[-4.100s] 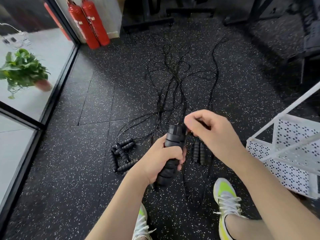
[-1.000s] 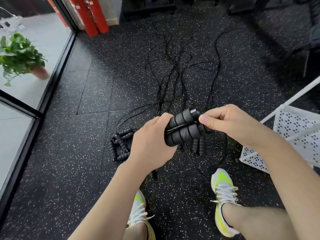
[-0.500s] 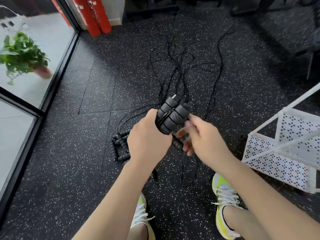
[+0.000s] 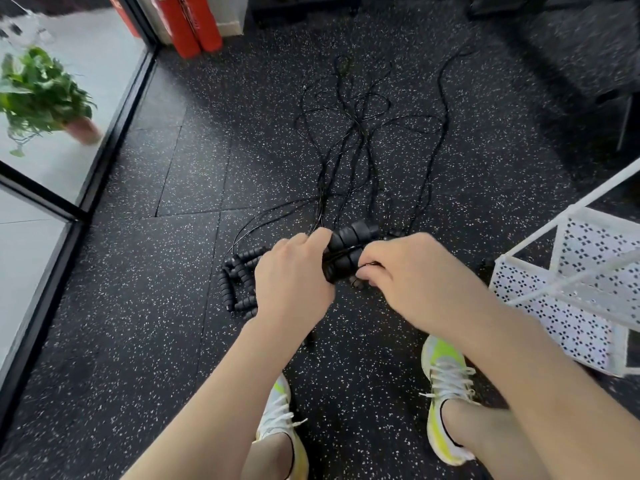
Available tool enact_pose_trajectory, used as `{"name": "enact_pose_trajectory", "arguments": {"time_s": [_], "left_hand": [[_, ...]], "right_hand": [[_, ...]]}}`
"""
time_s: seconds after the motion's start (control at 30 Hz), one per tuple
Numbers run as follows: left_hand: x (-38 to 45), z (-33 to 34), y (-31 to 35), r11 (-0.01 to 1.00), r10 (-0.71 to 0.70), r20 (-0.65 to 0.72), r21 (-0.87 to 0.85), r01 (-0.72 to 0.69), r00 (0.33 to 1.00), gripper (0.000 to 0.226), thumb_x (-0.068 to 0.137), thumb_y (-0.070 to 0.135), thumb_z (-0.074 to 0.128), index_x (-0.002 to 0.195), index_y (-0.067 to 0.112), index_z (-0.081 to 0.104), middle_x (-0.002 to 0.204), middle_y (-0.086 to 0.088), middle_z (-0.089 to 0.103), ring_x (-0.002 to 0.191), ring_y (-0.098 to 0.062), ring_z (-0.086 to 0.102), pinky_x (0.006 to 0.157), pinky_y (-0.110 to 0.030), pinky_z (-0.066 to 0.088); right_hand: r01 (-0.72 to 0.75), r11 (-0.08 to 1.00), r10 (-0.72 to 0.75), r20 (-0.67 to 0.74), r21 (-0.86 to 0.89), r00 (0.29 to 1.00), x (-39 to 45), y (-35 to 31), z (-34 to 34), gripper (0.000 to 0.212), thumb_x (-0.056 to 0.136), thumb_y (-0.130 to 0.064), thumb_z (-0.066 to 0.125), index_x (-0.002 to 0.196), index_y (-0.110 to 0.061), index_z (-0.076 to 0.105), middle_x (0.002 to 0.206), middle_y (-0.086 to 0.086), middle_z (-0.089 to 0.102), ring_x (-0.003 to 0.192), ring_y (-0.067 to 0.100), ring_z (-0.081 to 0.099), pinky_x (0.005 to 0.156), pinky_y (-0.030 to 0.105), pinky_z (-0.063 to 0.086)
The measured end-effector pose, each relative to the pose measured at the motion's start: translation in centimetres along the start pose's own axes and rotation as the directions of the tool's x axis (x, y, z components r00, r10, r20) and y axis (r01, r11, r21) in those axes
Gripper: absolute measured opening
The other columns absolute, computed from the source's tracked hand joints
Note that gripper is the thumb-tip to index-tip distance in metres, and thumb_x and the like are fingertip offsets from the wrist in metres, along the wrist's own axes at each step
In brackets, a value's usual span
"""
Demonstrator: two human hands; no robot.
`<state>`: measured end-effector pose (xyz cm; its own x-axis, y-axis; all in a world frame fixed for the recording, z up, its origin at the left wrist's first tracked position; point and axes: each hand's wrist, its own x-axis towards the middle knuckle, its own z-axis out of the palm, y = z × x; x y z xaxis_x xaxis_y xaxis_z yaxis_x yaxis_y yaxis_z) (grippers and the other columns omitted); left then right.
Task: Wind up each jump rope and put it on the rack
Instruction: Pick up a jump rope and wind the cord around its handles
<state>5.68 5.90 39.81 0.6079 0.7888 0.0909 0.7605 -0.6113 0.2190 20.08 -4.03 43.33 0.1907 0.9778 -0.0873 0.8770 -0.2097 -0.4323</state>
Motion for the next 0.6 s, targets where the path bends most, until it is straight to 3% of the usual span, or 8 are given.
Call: {"name": "enact_pose_trajectory", "arguments": {"time_s": [0.1, 0.2, 0.3, 0.43, 0.6], "left_hand": [[-0.3, 0.3, 0.1, 0.990, 0.139, 0.022, -0.010, -0.138, 0.990, 0.034, 0.076, 0.020, 0.069, 0.107, 0.030, 0.059, 0.085, 0.008, 0.059, 0.081, -0.024, 0.057, 0.061, -0.033, 0.036], [-0.5, 0.7, 0.0, 0.971, 0.238, 0.011, -0.012, -0.238, 0.971, 0.034, 0.072, 0.019, 0.070, 0.102, 0.030, 0.060, 0.079, 0.009, 0.058, 0.077, -0.024, 0.057, 0.061, -0.033, 0.040], [-0.7, 0.9, -0.2, 0.940, 0.340, -0.006, -0.020, -0.340, 0.940, 0.039, 0.068, 0.019, 0.075, 0.103, 0.030, 0.063, 0.077, 0.011, 0.056, 0.074, -0.022, 0.057, 0.060, -0.031, 0.041], [-0.9, 0.7, -0.2, 0.913, 0.392, -0.050, -0.097, -0.396, 0.918, 0.044, 0.068, 0.017, 0.074, 0.109, 0.030, 0.065, 0.077, 0.011, 0.056, 0.073, -0.020, 0.055, 0.061, -0.031, 0.045], [-0.6, 0.0, -0.3, 0.912, 0.367, -0.113, -0.151, -0.381, 0.923, 0.044, 0.069, 0.014, 0.072, 0.109, 0.030, 0.066, 0.078, 0.010, 0.056, 0.074, -0.020, 0.053, 0.063, -0.038, 0.049]], "right_hand": [[-0.074, 0.973, 0.089, -0.056, 0.217, 0.994, 0.0, 1.0, -2.0, 0.008, 0.080, -0.039, 0.080, 0.083, -0.033, 0.076, 0.069, -0.013, 0.065, 0.066, 0.003, 0.059, 0.061, 0.025, 0.046], [-0.081, 0.923, 0.098, -0.025, 0.377, 0.995, -0.1, 2.3, -3.2, 0.013, 0.068, -0.036, 0.088, 0.076, -0.035, 0.077, 0.072, -0.018, 0.067, 0.067, 0.001, 0.059, 0.059, 0.015, 0.041], [-0.056, 0.883, 0.087, -0.046, 0.467, 0.995, -0.1, 3.5, -4.0, 0.011, 0.070, -0.033, 0.088, 0.076, -0.036, 0.079, 0.082, -0.020, 0.069, 0.075, 0.001, 0.060, 0.066, 0.012, 0.042], [-0.018, 0.825, 0.059, -0.054, 0.565, 0.997, 0.1, 4.6, -3.8, 0.010, 0.075, -0.026, 0.086, 0.081, -0.032, 0.081, 0.087, -0.009, 0.073, 0.085, 0.010, 0.066, 0.081, 0.021, 0.049], [-0.012, 0.705, 0.062, -0.044, 0.709, 0.997, 0.5, 5.5, -3.0, 0.009, 0.084, -0.018, 0.077, 0.089, -0.025, 0.081, 0.089, -0.009, 0.078, 0.087, 0.003, 0.070, 0.081, 0.012, 0.048]]}}
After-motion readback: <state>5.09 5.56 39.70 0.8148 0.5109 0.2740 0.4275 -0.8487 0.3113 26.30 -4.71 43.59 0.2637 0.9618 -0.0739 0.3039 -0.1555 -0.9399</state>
